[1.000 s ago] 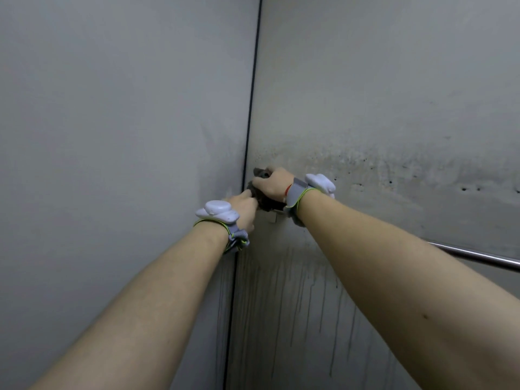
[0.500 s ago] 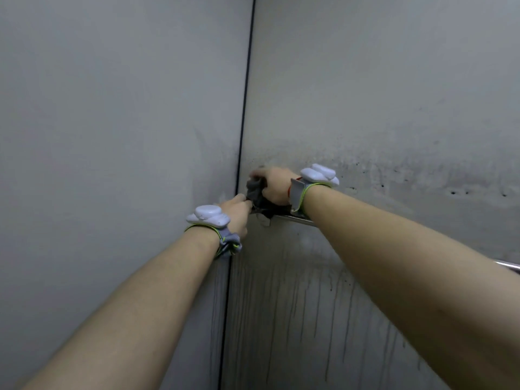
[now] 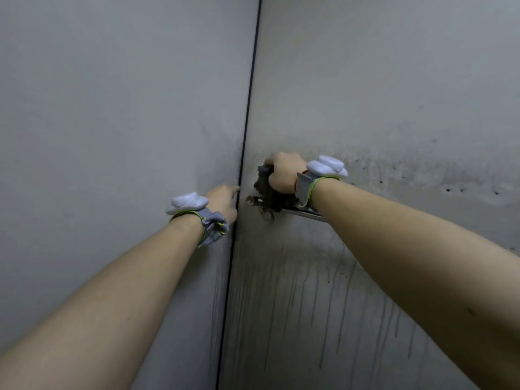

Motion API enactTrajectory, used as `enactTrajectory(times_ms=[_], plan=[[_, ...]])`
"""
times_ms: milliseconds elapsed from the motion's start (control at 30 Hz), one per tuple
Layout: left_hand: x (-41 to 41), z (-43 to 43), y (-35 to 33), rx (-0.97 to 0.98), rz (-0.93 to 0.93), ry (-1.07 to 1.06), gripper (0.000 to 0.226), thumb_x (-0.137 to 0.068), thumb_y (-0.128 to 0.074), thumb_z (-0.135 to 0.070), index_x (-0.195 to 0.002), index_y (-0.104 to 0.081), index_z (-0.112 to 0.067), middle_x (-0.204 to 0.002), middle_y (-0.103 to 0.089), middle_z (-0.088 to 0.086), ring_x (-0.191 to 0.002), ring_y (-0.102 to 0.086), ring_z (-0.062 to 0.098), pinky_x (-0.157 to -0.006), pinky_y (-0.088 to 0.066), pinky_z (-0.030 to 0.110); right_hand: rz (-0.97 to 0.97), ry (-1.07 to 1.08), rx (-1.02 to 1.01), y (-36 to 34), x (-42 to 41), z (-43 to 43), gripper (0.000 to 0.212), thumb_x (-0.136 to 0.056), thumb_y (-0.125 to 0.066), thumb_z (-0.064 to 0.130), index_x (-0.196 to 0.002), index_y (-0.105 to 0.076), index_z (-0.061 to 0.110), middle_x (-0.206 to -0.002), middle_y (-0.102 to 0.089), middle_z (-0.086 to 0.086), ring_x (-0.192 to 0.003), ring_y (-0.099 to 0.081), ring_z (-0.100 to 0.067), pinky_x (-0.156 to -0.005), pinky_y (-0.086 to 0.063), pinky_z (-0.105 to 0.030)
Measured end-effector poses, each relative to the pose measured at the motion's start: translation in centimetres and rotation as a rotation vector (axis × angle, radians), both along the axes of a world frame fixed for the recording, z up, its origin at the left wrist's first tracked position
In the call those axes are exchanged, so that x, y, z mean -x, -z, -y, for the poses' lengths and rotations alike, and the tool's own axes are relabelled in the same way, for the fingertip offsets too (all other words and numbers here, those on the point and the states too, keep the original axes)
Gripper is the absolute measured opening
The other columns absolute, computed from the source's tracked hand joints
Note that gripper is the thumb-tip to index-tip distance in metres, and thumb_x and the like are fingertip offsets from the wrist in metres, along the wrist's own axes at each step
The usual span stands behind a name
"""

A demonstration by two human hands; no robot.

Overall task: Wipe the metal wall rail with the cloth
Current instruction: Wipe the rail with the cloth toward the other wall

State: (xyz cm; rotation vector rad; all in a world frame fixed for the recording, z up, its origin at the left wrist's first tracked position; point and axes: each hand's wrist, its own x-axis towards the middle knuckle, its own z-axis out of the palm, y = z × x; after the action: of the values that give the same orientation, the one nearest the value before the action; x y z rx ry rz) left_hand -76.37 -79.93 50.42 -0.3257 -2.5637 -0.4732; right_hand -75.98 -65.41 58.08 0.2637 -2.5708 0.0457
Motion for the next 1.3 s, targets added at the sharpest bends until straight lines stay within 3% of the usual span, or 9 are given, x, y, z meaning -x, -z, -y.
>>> enactTrajectory(times_ms=[133, 200, 300, 467, 667, 833, 1033, 1167, 1300], plan=[[0.4, 0.8, -0.1, 0.01, -0.119, -0.009, 0.062, -0.09, -0.058, -0.021, -0.147, -0.035, -0.012, -0.135, -0.051, 0.016, -0.121, -0.053, 0.033, -0.096, -0.043, 0.035, 0.067, 0.015, -0.109, 4.9, 1.9, 1.7, 0.051, -0.083, -0.055, 0.046, -0.123, -0.048, 0.015, -0.126, -0.042, -0.016, -0.105, -0.054, -0.039, -0.087, -0.044, -0.038], [0.4, -0.1, -0.2, 0.066, -0.147, 0.055, 0.064, -0.086, -0.063, -0.024, -0.143, -0.037, -0.011, -0.128, -0.054, 0.017, -0.118, -0.054, 0.035, -0.094, -0.044, 0.036, -0.012, 0.018, -0.173, 5.6, 2.4, 1.1, 0.049, -0.085, -0.055, 0.04, -0.124, -0.041, 0.014, -0.124, -0.039, -0.018, -0.1, -0.056, -0.042, -0.081, -0.043, -0.041], [0.5, -2.6, -0.2, 0.119, -0.18, 0.126, 0.047, -0.08, -0.064, -0.021, -0.123, -0.047, -0.011, -0.117, -0.06, 0.015, -0.109, -0.059, 0.036, -0.087, -0.05, 0.04, -0.049, 0.003, -0.16, 5.8, 2.0, -0.5, 0.048, -0.085, -0.057, 0.028, -0.125, -0.037, 0.012, -0.121, -0.041, -0.02, -0.096, -0.059, -0.048, -0.076, -0.046, -0.044], [0.6, -5.6, 0.1, 0.096, -0.176, 0.097, 0.039, -0.08, -0.058, -0.016, -0.118, -0.05, -0.01, -0.111, -0.06, 0.013, -0.097, -0.063, 0.037, -0.067, -0.046, 0.033, -0.056, 0.011, -0.18, 6.2, 0.2, -2.7, 0.055, -0.082, -0.063, 0.027, -0.128, -0.037, 0.01, -0.122, -0.045, -0.023, -0.095, -0.06, -0.047, -0.071, -0.044, -0.04], [-3.3, -10.1, 1.1, 0.06, -0.155, 0.053, 0.043, -0.084, -0.057, -0.02, -0.124, -0.044, -0.011, -0.118, -0.05, 0.014, -0.1, -0.061, 0.042, -0.076, -0.049, 0.042, -0.056, 0.061, -0.229, 5.9, -3.8, -6.9, 0.044, -0.086, -0.056, 0.029, -0.123, -0.04, 0.012, -0.119, -0.051, -0.021, -0.095, -0.06, -0.041, -0.069, -0.042, -0.038], [-9.3, -16.6, 1.7, 0.063, -0.177, 0.096, 0.055, -0.084, -0.06, -0.016, -0.133, -0.036, -0.01, -0.124, -0.046, 0.016, -0.103, -0.06, 0.045, -0.068, -0.036, 0.04, -0.044, 0.085, -0.22, 6.1, -9.8, -13.3, 0.045, -0.081, -0.06, 0.032, -0.117, -0.042, 0.013, -0.114, -0.056, -0.017, -0.089, -0.062, -0.037, -0.064, -0.041, -0.035], [-15.9, -22.6, 2.2, 0.181, -0.257, 0.126, 0.051, -0.087, -0.055, -0.016, -0.134, -0.035, -0.01, -0.119, -0.046, 0.014, -0.096, -0.063, 0.04, -0.061, -0.036, 0.04, -0.013, 0.125, -0.197, 6.4, -17.3, -19.5, 0.049, -0.084, -0.061, 0.035, -0.12, -0.039, 0.011, -0.118, -0.053, -0.02, -0.095, -0.061, -0.039, -0.066, -0.039, -0.034], [-18.9, -25.2, 1.7, 0.316, -0.386, 0.109, 0.045, -0.094, -0.043, -0.014, -0.137, -0.034, -0.008, -0.12, -0.049, 0.014, -0.1, -0.061, 0.037, -0.067, -0.04, 0.042, -0.051, 0.132, -0.185, 6.6, -21.1, -22.8, 0.054, -0.082, -0.061, 0.041, -0.121, -0.038, 0.012, -0.117, -0.054, -0.021, -0.093, -0.062, -0.042, -0.063, -0.038, -0.035], [-19.6, -25.4, 2.5, 0.331, -0.461, 0.085, 0.052, -0.096, -0.041, -0.016, -0.144, -0.027, -0.007, -0.13, -0.042, 0.012, -0.103, -0.056, 0.034, -0.076, -0.045, 0.041, -0.11, 0.102, -0.211, 7.8, -21.9, -23.7, 0.04, -0.086, -0.056, 0.029, -0.117, -0.036, 0.012, -0.102, -0.058, -0.019, -0.078, -0.062, -0.039, -0.055, -0.037, -0.034]])
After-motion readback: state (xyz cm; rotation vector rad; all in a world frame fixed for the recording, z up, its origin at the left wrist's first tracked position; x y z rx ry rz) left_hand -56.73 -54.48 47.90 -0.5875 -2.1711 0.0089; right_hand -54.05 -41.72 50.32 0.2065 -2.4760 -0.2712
